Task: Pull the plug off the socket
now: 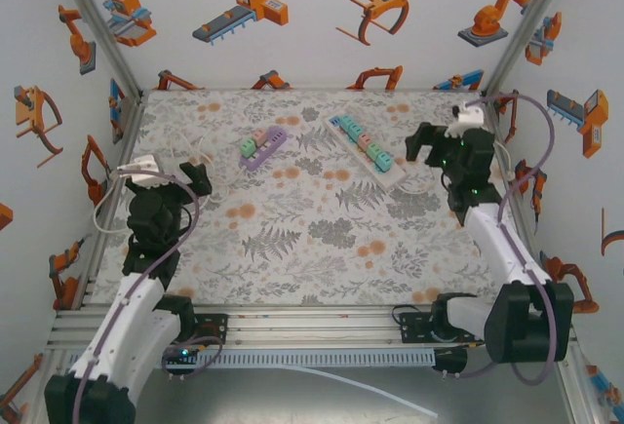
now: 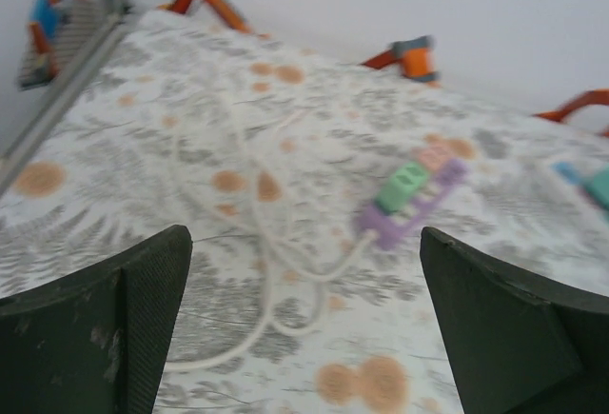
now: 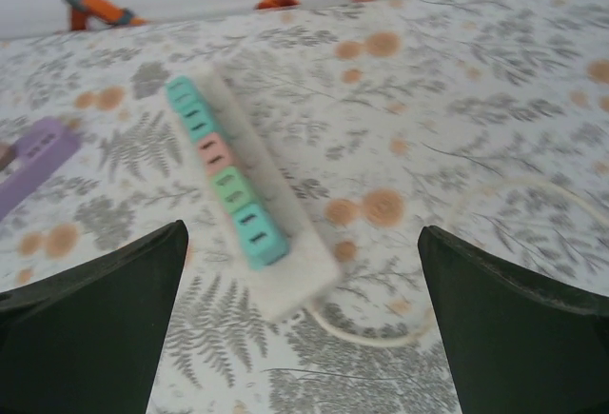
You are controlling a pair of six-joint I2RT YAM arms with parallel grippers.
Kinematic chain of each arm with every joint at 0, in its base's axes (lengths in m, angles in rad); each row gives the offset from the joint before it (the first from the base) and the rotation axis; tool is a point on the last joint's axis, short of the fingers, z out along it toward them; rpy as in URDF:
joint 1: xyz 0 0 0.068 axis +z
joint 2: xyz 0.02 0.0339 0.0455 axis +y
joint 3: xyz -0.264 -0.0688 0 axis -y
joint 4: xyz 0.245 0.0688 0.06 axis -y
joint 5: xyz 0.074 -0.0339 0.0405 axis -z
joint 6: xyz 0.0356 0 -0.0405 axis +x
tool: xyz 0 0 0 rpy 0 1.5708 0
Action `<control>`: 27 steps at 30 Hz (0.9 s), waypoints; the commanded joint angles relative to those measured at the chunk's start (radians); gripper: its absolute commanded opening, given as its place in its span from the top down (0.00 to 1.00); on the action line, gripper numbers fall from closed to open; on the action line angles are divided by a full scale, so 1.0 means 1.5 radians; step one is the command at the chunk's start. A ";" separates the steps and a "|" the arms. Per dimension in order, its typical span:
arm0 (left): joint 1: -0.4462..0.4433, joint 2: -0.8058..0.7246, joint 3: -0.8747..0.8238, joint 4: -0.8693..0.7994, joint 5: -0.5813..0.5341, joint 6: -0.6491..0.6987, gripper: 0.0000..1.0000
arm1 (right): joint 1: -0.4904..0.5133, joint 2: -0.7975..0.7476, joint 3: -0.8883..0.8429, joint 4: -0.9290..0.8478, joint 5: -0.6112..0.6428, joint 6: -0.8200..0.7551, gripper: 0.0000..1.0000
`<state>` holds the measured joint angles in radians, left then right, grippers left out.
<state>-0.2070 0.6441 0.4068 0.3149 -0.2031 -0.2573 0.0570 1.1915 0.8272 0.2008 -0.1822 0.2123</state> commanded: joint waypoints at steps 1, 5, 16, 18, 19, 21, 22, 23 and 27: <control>-0.066 -0.031 0.065 -0.165 0.059 -0.059 0.03 | 0.057 0.072 0.107 -0.117 -0.068 -0.031 0.04; -0.191 0.016 0.136 -0.209 0.133 -0.027 0.03 | 0.110 0.213 0.265 -0.226 -0.066 -0.108 0.04; -0.558 0.236 0.320 -0.265 0.248 0.250 0.03 | 0.145 0.555 0.584 -0.454 0.004 -0.292 0.03; -0.594 0.265 0.327 -0.268 0.254 0.271 0.03 | 0.145 0.596 0.617 -0.482 0.011 -0.317 0.03; -0.604 0.273 0.329 -0.269 0.256 0.272 0.03 | 0.145 0.612 0.628 -0.491 0.019 -0.323 0.03; -0.618 0.290 0.331 -0.269 0.255 0.268 0.03 | 0.146 0.641 0.645 -0.502 0.025 -0.337 0.03; -0.623 0.294 0.330 -0.267 0.253 0.266 0.03 | 0.146 0.650 0.649 -0.505 0.024 -0.343 0.03; -0.627 0.298 0.329 -0.267 0.248 0.264 0.03 | 0.145 0.661 0.653 -0.509 0.020 -0.350 0.03; -0.633 0.299 0.325 -0.266 0.217 0.259 0.03 | 0.145 0.691 0.660 -0.522 0.010 -0.358 0.03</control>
<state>-1.1507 1.1034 0.8810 -0.0818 0.1455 0.1062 0.2729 2.2150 1.7763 -0.5297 -0.1669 -0.2821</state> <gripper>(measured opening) 0.973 0.972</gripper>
